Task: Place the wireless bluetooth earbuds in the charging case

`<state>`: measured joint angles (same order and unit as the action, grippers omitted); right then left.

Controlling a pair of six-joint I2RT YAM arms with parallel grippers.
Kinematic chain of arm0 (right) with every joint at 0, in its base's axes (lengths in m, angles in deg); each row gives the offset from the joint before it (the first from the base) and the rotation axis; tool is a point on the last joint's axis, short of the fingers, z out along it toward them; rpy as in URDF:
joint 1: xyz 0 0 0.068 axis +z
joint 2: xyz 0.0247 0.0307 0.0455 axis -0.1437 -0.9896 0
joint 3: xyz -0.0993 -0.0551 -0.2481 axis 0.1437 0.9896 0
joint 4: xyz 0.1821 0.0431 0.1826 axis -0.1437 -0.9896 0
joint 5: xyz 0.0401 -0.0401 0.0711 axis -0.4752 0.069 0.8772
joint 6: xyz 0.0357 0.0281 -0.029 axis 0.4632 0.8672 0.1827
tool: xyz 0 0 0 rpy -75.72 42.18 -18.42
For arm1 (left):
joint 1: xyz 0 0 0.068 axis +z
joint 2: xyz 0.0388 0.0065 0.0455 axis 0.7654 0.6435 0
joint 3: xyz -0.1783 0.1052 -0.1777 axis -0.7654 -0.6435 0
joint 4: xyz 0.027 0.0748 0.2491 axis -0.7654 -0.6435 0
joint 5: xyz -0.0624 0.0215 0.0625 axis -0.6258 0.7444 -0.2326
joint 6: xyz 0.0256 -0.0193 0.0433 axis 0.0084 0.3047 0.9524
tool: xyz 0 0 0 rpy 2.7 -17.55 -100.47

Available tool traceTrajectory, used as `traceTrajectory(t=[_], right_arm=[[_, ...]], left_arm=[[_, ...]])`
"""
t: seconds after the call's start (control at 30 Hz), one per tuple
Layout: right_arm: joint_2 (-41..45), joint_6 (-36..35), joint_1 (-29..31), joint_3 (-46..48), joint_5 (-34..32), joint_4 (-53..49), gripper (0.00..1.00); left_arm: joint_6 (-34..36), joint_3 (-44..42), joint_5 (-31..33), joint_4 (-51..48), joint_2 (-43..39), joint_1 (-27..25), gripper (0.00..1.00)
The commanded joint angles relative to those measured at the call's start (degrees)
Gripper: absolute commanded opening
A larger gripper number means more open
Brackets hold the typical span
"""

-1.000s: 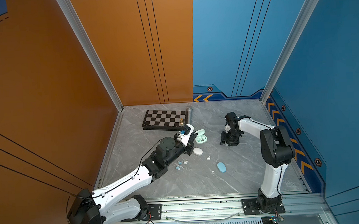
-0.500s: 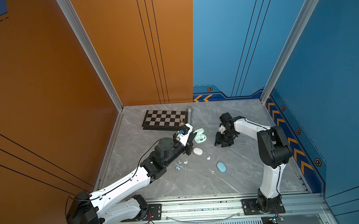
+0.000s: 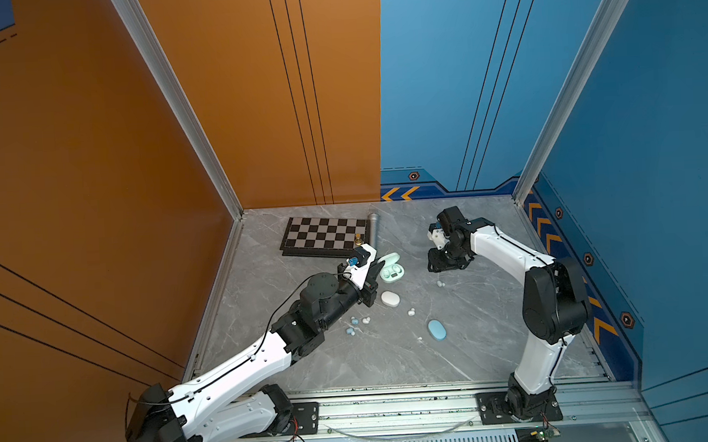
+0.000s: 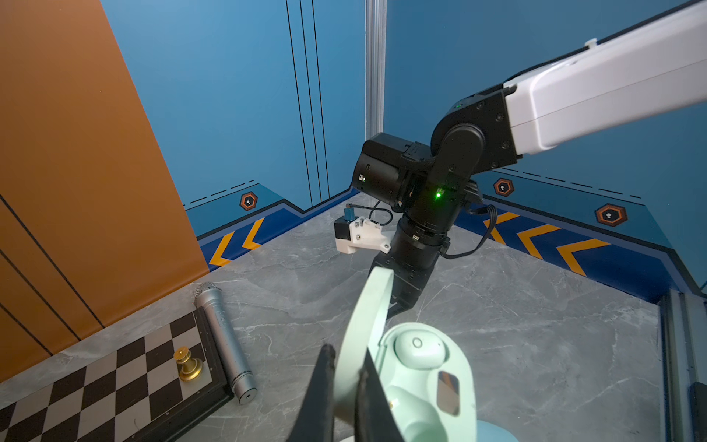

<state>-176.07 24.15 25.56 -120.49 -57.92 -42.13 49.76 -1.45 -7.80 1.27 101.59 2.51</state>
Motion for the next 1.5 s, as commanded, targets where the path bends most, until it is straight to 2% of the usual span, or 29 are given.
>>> traceTrajectory(t=[0.0,0.1,0.63,0.83,1.1,1.47], right_arm=[[-4.04,-5.56,0.46,-3.09,-6.63,-3.28,0.47],[-7.06,-5.70,1.38,-5.16,-9.86,-4.55,0.48],[-14.06,-6.28,3.40,-4.96,-11.60,-4.95,0.48],[-13.93,-5.75,3.71,-2.40,-11.17,-4.84,0.46],[-13.64,-4.72,3.62,-1.00,-10.16,-4.92,0.38],[-10.55,-3.23,2.86,1.43,-9.36,-4.83,0.38]], left_arm=[[0.61,0.35,0.91,-1.00,-0.93,-0.22,0.00],[0.63,0.56,0.95,-1.29,-0.90,-0.27,0.00],[0.92,1.30,1.03,-2.52,-1.02,0.08,0.00],[1.04,1.28,1.22,-2.59,-1.32,0.15,0.00],[1.01,1.48,1.22,-2.96,-1.63,0.15,0.00],[1.48,1.99,1.31,-3.14,-1.72,0.09,0.00]])
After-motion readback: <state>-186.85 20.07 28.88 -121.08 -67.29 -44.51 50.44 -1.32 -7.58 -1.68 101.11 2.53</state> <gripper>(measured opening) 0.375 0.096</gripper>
